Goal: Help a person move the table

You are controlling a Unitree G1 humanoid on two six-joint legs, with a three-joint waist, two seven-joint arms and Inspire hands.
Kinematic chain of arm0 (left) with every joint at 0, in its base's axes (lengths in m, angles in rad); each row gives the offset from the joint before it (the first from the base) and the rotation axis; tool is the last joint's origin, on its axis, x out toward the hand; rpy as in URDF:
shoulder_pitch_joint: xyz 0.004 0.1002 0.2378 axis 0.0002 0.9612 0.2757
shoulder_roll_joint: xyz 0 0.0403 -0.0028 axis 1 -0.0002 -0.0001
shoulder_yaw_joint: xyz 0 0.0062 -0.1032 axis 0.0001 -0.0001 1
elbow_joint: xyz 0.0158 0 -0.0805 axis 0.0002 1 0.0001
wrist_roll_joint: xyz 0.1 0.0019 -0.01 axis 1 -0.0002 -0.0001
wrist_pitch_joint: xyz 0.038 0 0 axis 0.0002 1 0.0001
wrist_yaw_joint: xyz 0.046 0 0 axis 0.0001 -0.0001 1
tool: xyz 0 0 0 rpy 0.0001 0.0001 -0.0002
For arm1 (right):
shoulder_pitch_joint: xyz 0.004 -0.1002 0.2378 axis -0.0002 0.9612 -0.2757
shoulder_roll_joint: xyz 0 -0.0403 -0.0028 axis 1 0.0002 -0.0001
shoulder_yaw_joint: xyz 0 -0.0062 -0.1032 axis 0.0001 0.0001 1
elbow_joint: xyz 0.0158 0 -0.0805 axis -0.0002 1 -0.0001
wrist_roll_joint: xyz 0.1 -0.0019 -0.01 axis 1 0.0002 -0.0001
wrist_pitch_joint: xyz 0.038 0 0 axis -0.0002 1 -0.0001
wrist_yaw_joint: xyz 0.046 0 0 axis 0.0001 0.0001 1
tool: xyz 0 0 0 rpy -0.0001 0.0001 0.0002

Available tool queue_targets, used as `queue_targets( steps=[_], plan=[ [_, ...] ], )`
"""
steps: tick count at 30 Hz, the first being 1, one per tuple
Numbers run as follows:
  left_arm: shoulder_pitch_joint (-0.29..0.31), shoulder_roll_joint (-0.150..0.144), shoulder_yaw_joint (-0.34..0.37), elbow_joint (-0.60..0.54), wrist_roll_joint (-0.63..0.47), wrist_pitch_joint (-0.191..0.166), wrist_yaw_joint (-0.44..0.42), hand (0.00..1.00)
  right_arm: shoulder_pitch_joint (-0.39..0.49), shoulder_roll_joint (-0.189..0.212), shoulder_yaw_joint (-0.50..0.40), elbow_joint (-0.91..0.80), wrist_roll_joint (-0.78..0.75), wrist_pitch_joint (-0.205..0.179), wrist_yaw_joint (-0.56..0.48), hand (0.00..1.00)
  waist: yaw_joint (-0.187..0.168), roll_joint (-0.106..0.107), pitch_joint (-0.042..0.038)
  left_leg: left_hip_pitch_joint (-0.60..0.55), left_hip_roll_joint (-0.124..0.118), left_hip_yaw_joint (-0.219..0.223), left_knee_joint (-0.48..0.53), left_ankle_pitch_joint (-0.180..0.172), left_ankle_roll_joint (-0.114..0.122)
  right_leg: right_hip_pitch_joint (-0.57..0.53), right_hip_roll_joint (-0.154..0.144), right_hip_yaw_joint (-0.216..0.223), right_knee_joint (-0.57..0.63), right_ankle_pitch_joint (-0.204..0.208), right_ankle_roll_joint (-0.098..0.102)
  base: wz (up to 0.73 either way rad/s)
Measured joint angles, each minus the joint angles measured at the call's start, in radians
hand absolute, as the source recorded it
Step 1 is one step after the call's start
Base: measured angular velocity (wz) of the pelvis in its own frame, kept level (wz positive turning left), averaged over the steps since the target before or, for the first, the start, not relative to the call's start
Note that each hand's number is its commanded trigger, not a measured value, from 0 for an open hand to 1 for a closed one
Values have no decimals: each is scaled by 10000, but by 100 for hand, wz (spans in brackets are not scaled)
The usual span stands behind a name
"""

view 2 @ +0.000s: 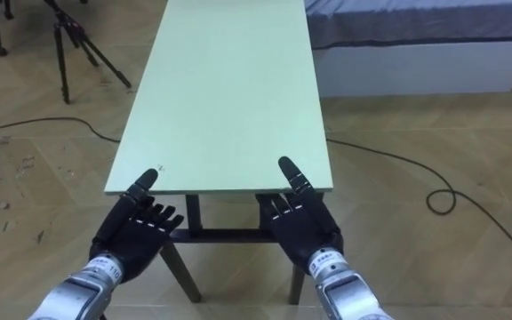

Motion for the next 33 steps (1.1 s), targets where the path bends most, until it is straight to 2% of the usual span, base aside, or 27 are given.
queue_targets(
  steps=[5,13,17,18,19,20,21,26,29,33],
  plan=[
    [-280,4,19,-391,5,-19,195,0,0,19,5,0,2,-56,11,0,16,-3,-1,-11,5,3,0,0,0,-4,-2,-2,-3,4,-6,0],
    [-294,7,40,-1107,-387,-35,1257,0,0,27,5,-1,-48,-100,64,0,45,-4,-2,-79,8,5,3,0,0,-91,0,-18,9,12,-15,0],
    [-294,7,51,-1300,-385,-40,1493,0,-1,45,-18,-1,-91,-111,189,0,50,-3,-2,-172,19,13,13,0,0,-183,2,-27,11,34,-28,0],
    [-294,7,51,-1321,-382,-41,1528,21,-1,54,-21,-1,-92,-111,189,0,64,-3,-2,-176,20,7,17,0,0,-184,1,-27,10,34,-28,0],
    [-294,7,51,-1363,-383,-42,1585,67,-2,71,-23,-1,-92,-122,196,14,63,-2,-2,-182,20,7,18,0,0,-189,2,-22,4,34,-28,0],
    [-294,7,51,-1363,-383,-45,1587,100,-1,82,-22,0,-91,-135,201,60,90,-2,-2,-182,20,7,18,0,0,-189,4,-22,2,34,-28,0],
    [-294,7,50,-1362,-387,-46,1593,100,-1,104,-13,0,-79,-184,203,100,109,-2,-1,-178,21,19,18,0,0,-189,4,-20,3,35,-30,0],
    [-288,3,41,-1342,-386,-46,1818,100,0,112,7,63,-78,-218,205,100,126,-4,8,-180,22,26,8,0,0,-195,4,-7,3,36,-32,0],
    [-287,-27,-78,-1341,-383,-45,1907,100,1,107,13,266,-94,-300,-75,100,185,0,53,-223,16,-11,-4,0,0,-225,0,-18,-9,35,-30,0],
    [-263,-171,-114,-1014,-353,-40,2034,100,3,185,86,545,-94,-300,-384,100,306,-26,73,-353,22,-50,-26,0,0,-355,-1,-18,-1,35,-30,0]
  ],
)
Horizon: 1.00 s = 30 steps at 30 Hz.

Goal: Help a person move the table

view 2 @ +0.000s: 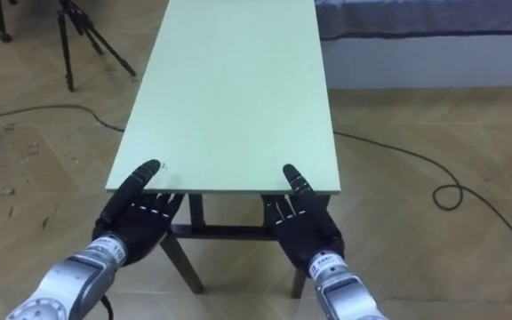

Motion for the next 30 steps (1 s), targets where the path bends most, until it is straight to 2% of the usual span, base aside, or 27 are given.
queue_targets(
  steps=[4,5,19,30],
  plan=[
    [10,-59,3,125,2,8,1,100,17,9,67,-1,-36,-9,-125,100,13,-42,25,20,1,-153,-8,-8,6,25,0,32,0,3,4,0],
    [10,-78,0,125,6,39,-15,100,17,10,92,0,-82,-111,-125,100,17,-42,25,24,-1,-203,-23,-17,18,25,0,46,0,3,5,0],
    [11,-242,-7,146,753,38,-66,100,19,50,104,1,-99,-241,-172,100,0,-67,42,29,0,-202,-56,-43,35,16,-2,7,-9,4,8,0],
    [29,-346,1,146,871,-74,-242,100,24,185,38,-140,-326,-381,-139,100,-19,-67,41,39,1,-196,-53,-43,35,26,-1,11,-7,4,9,0]
  ],
)
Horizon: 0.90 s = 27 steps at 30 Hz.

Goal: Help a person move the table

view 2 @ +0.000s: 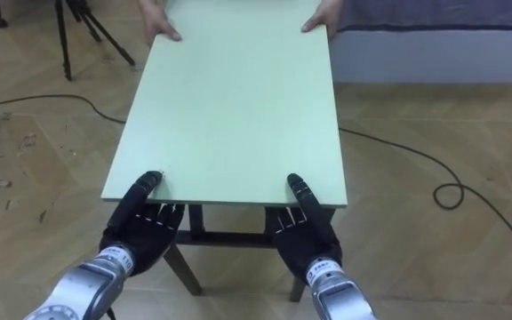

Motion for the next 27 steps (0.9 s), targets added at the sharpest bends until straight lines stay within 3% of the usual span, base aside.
queue_targets(
  steps=[14,23,27],
  plan=[
    [-105,-93,37,-34,238,-283,-834,100,-7,18,-31,-333,-132,-96,610,100,-88,95,-71,-1,-12,20,216,2,-1,56,0,65,47,37,-4,0],
    [-75,-114,51,-46,899,-278,-1409,100,-9,-38,-29,-633,-19,-100,470,100,100,105,-88,-5,-16,99,192,2,-1,-1,2,142,57,38,-5,-3],
    [213,-140,39,-830,972,-283,-1388,100,160,-230,7,-1596,59,-106,35,100,272,102,-88,-41,-12,241,184,2,-1,-138,5,247,164,37,-5,-8]
  ],
)
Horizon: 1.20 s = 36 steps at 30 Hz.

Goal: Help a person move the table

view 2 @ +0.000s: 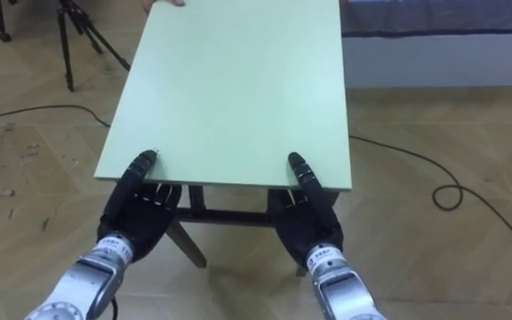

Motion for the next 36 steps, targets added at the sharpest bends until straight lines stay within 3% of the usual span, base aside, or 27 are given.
queue_targets(
  steps=[5,10,16,23,33,36],
  plan=[
    [554,-27,-120,-882,-101,-22,-3,100,479,-150,65,-875,58,-135,-59,100,31,-27,-17,8,0,29,-46,0,0,-12,-3,-2,10,-1,2,0],
    [1306,79,-570,-1856,-290,-370,-4,100,1176,-485,502,-1939,276,-640,-197,100,53,-95,-52,-15,-1,34,-56,0,0,-19,-11,-38,2,-2,4,0],
    [1531,112,-889,-2160,-330,-670,-3,100,1434,-518,764,-2228,283,-1202,-196,100,27,-123,-71,-47,3,38,-42,0,0,-36,-12,-71,18,-1,4,2],
    [2098,542,-1547,-2754,-449,-1290,-41,100,2096,-598,980,-2786,308,-1487,-67,100,-10,-220,-130,-199,3,36,15,0,0,-194,-13,-80,101,10,2,1],
    [2521,893,-1977,-2752,-542,-1644,-397,100,2601,-970,1430,-2800,558,-1920,271,100,-22,-324,-120,-245,12,35,91,0,-1,-238,48,-12,225,48,-15,-1],
    [2546,1059,-2016,-2756,-591,-1700,-538,100,2707,-968,1597,-2798,627,-2046,448,100,42,-434,-137,-724,6,23,771,-16,-24,-530,33,-1,403,46,-47,1]
  ],
)
